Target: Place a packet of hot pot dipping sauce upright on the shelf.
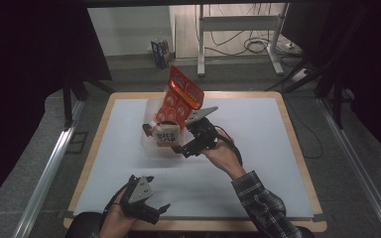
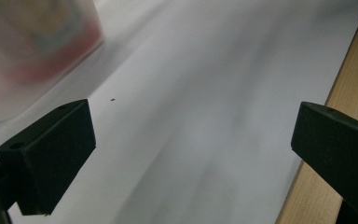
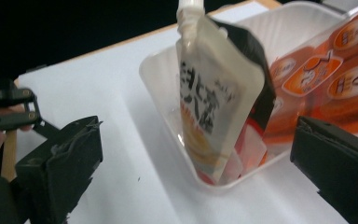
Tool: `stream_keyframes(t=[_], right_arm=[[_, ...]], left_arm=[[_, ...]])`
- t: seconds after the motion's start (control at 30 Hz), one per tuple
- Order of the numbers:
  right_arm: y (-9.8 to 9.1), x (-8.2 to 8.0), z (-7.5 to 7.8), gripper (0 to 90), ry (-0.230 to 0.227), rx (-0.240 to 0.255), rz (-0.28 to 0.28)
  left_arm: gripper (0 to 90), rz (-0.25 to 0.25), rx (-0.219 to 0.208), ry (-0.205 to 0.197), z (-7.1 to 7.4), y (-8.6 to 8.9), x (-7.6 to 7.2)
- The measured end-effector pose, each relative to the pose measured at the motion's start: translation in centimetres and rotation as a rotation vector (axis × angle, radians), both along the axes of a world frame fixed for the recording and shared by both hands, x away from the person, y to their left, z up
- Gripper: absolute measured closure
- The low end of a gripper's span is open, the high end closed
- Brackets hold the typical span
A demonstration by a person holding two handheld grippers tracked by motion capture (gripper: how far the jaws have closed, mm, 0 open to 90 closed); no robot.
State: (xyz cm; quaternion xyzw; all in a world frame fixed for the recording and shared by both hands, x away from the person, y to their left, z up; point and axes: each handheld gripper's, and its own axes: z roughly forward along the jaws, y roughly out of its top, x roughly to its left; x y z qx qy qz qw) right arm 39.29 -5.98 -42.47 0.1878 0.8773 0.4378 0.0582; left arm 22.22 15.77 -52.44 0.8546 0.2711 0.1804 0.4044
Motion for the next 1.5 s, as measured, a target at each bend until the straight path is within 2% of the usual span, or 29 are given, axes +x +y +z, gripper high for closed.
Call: stream_keyframes(t=[0.1, 0.2, 0.57, 0.77, 0.93, 1.1, 1.33, 1.5], right_arm=[[-0.2, -0.3, -0.3, 0.0, -0.001, 0.003, -0.007], [-0.2, -0.7, -0.5, 0.0, -0.013, -0.02, -0.006], [-1.1, -2.1, -1.1, 0.0, -0.019, -0.014, -0.001], [-1.7, -2.9, -1.0, 0.0, -0.042, -0.019, -0.021], [-2.0, -3.3, -1.0, 0.0, -0.043, -0.019, -0.018], [-2.5, -3.7, -0.9, 0.0, -0.038, 0.0, -0.021], [-3.4, -4.1, -0.5, 0.0, -0.054, 0.021, -0.025], [-3.7, -4.7, -0.5, 0.0, -0.077, 0.005, -0.034]], left_arm=[[0.0, -0.001, 0.002, 0.0, 0.0, 0.0, 0.0], [0.0, -0.003, 0.004, -0.002, 0.0, -0.1, 0.0], [0.0, -0.018, 0.022, -0.019, 0.1, -0.2, -0.2], [0.0, -0.021, 0.03, -0.023, 0.1, -0.3, -0.2], [0.0, -0.019, 0.029, -0.024, 0.1, -0.3, -0.2], [0.0, -0.017, 0.028, -0.027, 0.1, -0.3, -0.2], [0.0, -0.014, 0.027, -0.028, 0.1, -0.2, -0.2], [0.0, -0.012, 0.029, -0.031, 0.1, -0.1, -0.2]])
